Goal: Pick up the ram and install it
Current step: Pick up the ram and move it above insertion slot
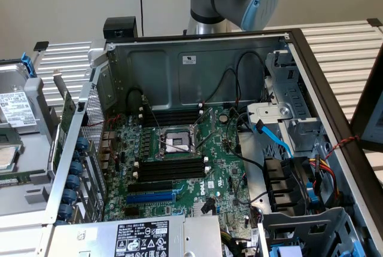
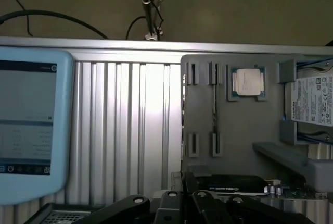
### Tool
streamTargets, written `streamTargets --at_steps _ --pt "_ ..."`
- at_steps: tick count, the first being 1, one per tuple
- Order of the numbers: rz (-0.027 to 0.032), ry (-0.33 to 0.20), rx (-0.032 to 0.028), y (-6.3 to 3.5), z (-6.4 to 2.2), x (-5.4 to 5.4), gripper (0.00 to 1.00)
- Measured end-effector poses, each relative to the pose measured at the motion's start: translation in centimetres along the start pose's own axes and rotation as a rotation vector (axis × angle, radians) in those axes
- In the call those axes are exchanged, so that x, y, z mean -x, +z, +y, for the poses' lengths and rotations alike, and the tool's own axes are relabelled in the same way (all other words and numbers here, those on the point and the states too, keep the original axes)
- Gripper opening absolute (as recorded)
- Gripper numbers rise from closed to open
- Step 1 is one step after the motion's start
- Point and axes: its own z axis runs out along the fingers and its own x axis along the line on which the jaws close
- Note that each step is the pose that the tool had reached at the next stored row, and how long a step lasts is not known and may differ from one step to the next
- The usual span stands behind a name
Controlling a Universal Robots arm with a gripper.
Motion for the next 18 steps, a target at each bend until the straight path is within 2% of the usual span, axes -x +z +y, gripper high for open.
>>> streamTargets --at_steps 4,7,8,11,18 --pt "-0.0093 -0.001 -0.0001 -0.89 -1.18 -0.3 0.13" --pt "-0.0244 -0.002 -0.0002 -1.7 -2.16 -0.4 0.13" --pt "-0.0265 -0.002 -0.0002 -1.96 -2.59 -0.5 0.13" --pt "-0.0289 -0.002 -0.0001 -2.6 -3.87 -0.6 0.13" --pt "-0.029 -0.002 -0.0002 -3.45 -7.05 -0.7 0.13"
